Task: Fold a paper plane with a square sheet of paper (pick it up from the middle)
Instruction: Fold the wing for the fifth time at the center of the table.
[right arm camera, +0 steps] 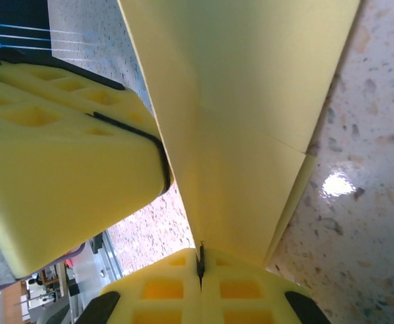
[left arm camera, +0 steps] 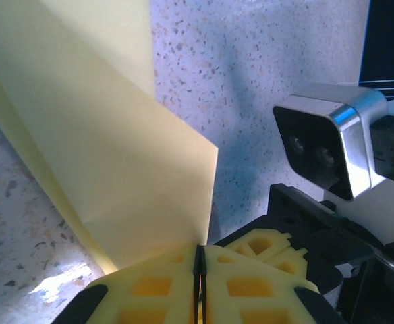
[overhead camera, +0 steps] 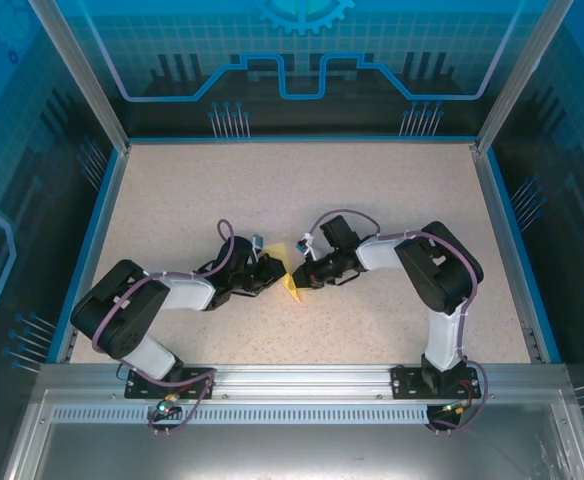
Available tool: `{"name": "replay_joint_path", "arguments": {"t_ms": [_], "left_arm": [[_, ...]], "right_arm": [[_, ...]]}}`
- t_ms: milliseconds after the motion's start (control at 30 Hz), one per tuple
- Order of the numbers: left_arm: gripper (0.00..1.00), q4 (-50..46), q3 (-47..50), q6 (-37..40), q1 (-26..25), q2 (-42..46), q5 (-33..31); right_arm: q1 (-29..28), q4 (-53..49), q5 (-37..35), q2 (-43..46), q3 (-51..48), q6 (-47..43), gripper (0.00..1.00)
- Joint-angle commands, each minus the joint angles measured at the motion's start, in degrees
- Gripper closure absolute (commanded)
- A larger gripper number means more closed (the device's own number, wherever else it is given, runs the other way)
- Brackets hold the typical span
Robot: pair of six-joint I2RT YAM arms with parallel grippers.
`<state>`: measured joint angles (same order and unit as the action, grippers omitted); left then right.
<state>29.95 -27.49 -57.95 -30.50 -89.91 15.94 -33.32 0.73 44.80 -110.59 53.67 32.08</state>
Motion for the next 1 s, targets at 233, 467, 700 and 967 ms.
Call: {"name": "replay_joint_path", "arguments": {"t_ms": [233, 467, 700, 967], "left_arm": [[0.89, 1.8, 1.6, 2.0, -0.5, -1.2, 0.0], [0.89, 1.7, 1.8, 2.1, -0.6, -1.3, -0.1], [0.9, 2.4, 2.0, 2.2, -0.7, -2.1, -0.1], [0.9, 2.8, 3.6, 2.5, -1.0, -1.0, -0.6]], "right_arm": [[0.8, -1.3, 0.7, -2.4, 1.2, 1.4, 0.99], [0.8, -2.4, -0.5, -3.1, 1.6, 1.3, 0.99], [0.9, -2.3, -0.8, -3.5, 1.6, 1.6, 0.99], [1.2, -2.3, -1.0, -3.6, 1.5, 1.7, 0.99]]}}
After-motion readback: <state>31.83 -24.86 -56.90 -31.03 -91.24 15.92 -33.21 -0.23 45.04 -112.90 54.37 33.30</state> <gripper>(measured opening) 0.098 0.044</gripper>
